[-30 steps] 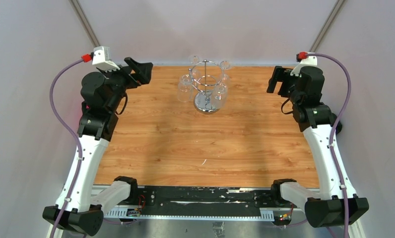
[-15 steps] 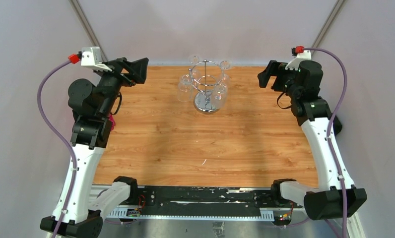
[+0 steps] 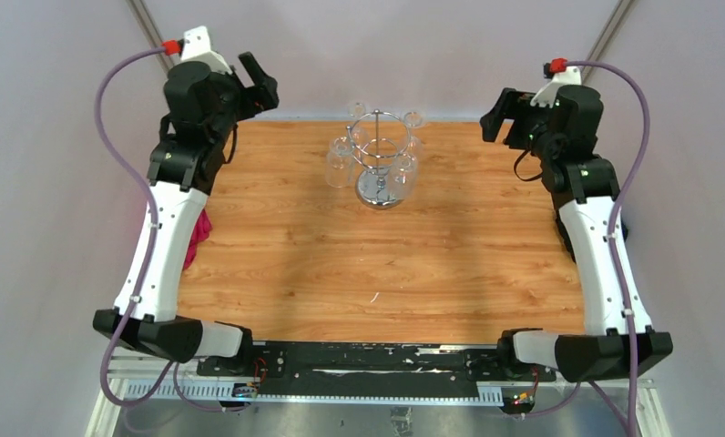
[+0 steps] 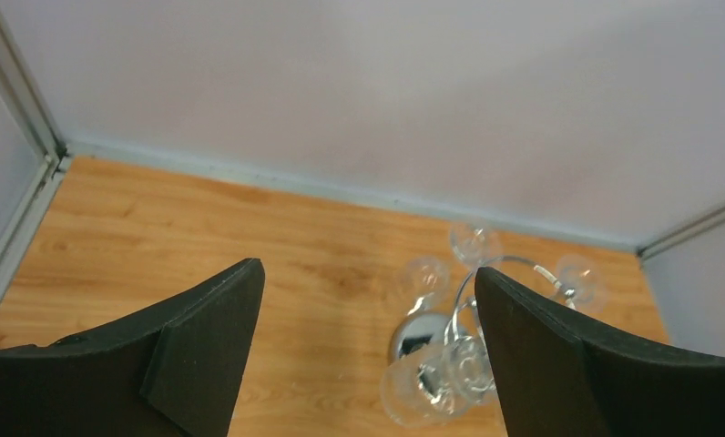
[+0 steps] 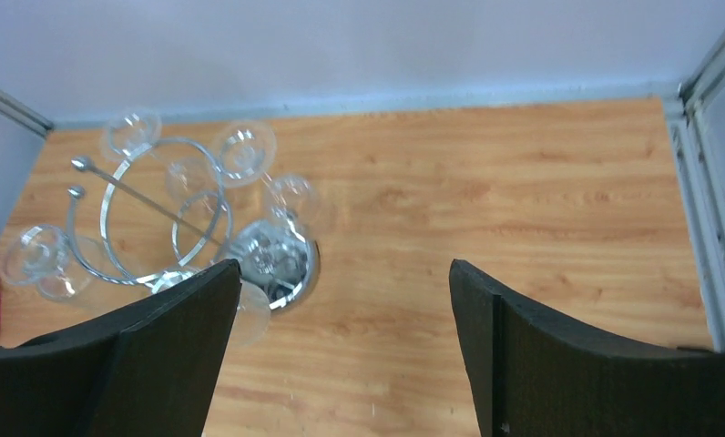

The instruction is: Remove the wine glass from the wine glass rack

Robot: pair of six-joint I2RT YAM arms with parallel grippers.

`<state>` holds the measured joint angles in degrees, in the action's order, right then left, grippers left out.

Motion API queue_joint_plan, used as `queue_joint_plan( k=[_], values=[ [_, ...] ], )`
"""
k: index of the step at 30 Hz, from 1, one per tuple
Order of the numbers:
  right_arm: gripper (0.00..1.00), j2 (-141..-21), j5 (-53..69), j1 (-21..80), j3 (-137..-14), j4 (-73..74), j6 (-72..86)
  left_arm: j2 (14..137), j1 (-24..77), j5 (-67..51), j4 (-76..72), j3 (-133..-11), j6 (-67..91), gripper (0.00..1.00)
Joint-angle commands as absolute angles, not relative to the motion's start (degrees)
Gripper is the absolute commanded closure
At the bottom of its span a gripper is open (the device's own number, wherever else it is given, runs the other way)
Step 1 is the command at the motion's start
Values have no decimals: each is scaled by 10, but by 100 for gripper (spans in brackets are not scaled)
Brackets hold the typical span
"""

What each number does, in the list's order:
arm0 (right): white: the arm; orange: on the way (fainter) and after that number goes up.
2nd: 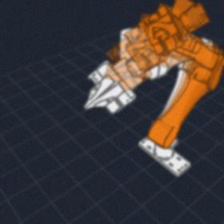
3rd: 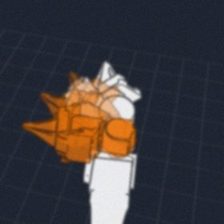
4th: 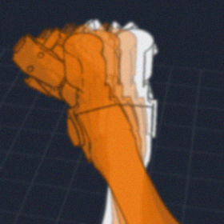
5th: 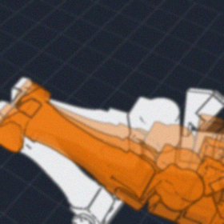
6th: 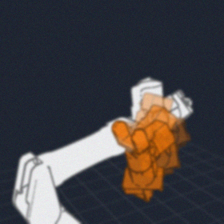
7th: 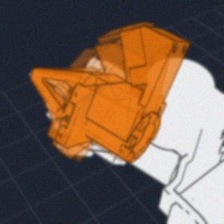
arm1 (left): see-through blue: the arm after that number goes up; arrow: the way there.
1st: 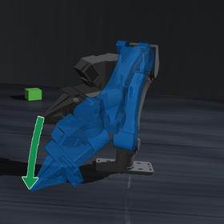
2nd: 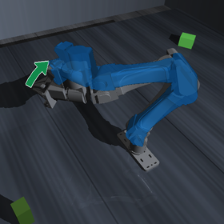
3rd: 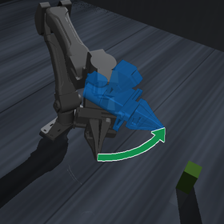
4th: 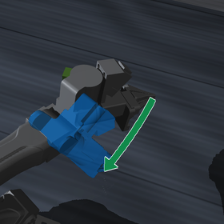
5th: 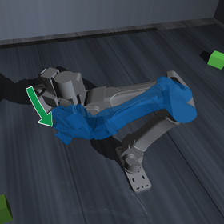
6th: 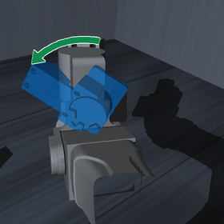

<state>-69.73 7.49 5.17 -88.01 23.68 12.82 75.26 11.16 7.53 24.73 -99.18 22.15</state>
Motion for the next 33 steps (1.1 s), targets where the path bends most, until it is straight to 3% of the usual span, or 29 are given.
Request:
queue_joint_plan(
  k=[1,6,12,19,28,33],
  values=[
    [10,-733,63,63,-895,361,125,765,127,65,343,-979,185,8],
    [14,-724,150,70,-851,334,138,721,127,-253,113,-833,286,7],
    [16,-702,236,81,-799,292,172,750,127,-402,8,-789,388,10],
    [22,-717,348,98,-733,179,251,720,127,-298,62,-727,334,8],
    [34,-756,390,106,-686,72,324,697,127,-240,117,-720,297,8],
    [37,-772,408,109,-644,-13,378,652,127,-125,178,-710,247,8]
  ],
)
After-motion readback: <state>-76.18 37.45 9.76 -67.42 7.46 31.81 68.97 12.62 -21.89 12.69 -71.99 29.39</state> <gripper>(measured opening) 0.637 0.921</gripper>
